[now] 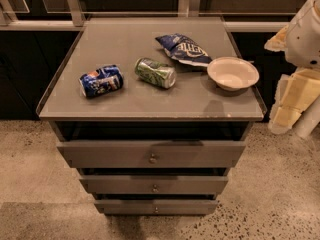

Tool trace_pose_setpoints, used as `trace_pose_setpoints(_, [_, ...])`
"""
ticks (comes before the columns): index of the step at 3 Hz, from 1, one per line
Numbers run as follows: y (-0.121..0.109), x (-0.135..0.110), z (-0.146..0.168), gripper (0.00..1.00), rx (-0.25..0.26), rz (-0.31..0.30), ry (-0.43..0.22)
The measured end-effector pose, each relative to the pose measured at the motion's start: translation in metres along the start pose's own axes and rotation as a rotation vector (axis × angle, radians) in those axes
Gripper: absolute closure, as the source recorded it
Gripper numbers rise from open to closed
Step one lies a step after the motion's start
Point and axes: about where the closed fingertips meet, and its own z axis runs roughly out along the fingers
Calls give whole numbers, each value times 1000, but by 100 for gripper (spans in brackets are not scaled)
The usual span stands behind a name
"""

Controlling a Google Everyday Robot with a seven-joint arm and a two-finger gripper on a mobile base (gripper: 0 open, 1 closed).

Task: Open top drawer

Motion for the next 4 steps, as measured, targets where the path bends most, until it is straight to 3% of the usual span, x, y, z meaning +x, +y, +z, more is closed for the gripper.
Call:
trace_pose_setpoints(1, [0,0,0,0,0,0,0])
trace_pose_setpoints(3, [18,14,33,0,-31,65,-58])
trace_pose_setpoints(4, [47,20,102,0,-125,158,-169])
